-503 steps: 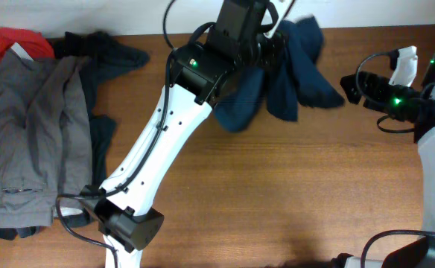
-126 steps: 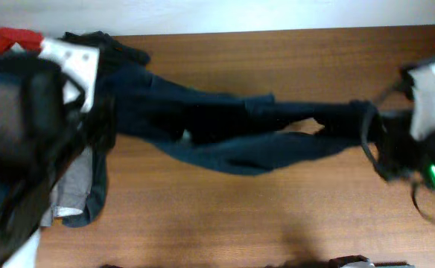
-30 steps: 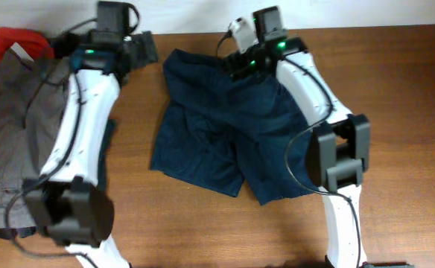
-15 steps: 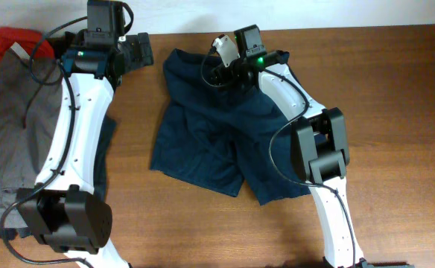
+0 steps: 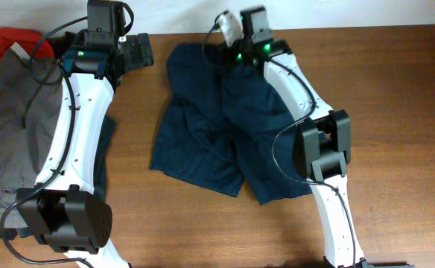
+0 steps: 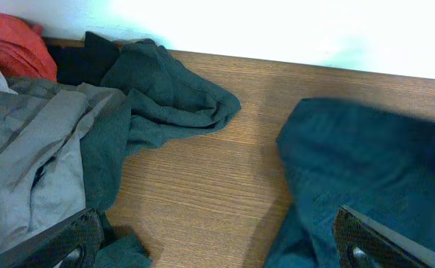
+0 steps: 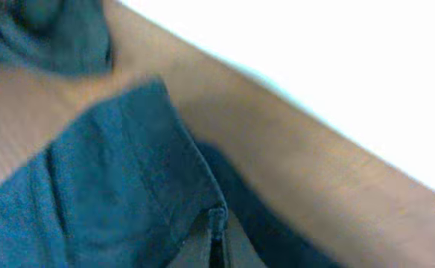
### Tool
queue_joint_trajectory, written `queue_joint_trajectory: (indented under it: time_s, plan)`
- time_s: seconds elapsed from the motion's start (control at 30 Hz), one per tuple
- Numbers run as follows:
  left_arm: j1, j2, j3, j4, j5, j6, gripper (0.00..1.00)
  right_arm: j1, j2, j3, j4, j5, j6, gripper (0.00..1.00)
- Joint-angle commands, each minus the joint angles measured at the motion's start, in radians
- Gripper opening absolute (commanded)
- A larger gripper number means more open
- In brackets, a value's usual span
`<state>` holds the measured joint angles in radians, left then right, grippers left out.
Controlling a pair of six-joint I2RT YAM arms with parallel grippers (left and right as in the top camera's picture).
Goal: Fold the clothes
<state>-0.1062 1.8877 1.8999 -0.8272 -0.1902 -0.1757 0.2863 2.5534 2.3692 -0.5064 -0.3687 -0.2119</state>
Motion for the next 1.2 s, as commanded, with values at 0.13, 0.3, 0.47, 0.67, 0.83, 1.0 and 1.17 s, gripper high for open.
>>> queue_joint_trajectory:
  time_s: [0.13, 0.3, 0.47, 0.67, 0.83, 1.0, 1.17]
  plan:
    - [0.000, -0.004, 0.003, -0.009, 0.000, 0.014, 0.99, -0.027, 0.005, 0.040, 0.091, 0.092, 0.010, 0.04]
    - [0.000, -0.004, 0.003, -0.024, 0.000, 0.014, 0.99, -0.040, 0.035, 0.040, 0.172, 0.188, 0.011, 0.07]
    - [0.000, -0.004, 0.003, -0.049, 0.000, 0.014, 0.99, -0.071, 0.017, 0.048, 0.153, 0.223, 0.097, 0.99]
    - [0.000, -0.004, 0.003, -0.092, 0.020, 0.014, 0.99, -0.109, -0.108, 0.098, -0.145, 0.196, 0.127, 0.99]
    - [-0.003, 0.017, -0.003, -0.118, 0.168, 0.094, 0.99, -0.145, -0.233, 0.126, -0.498, 0.197, 0.128, 0.99]
    - [-0.005, 0.095, -0.004, -0.147, 0.207, 0.117, 0.96, -0.192, -0.250, 0.119, -0.781, 0.195, 0.169, 0.78]
    - [-0.005, 0.211, -0.004, -0.150, 0.290, 0.117, 0.65, -0.214, -0.241, 0.051, -0.903, 0.194, 0.169, 0.50]
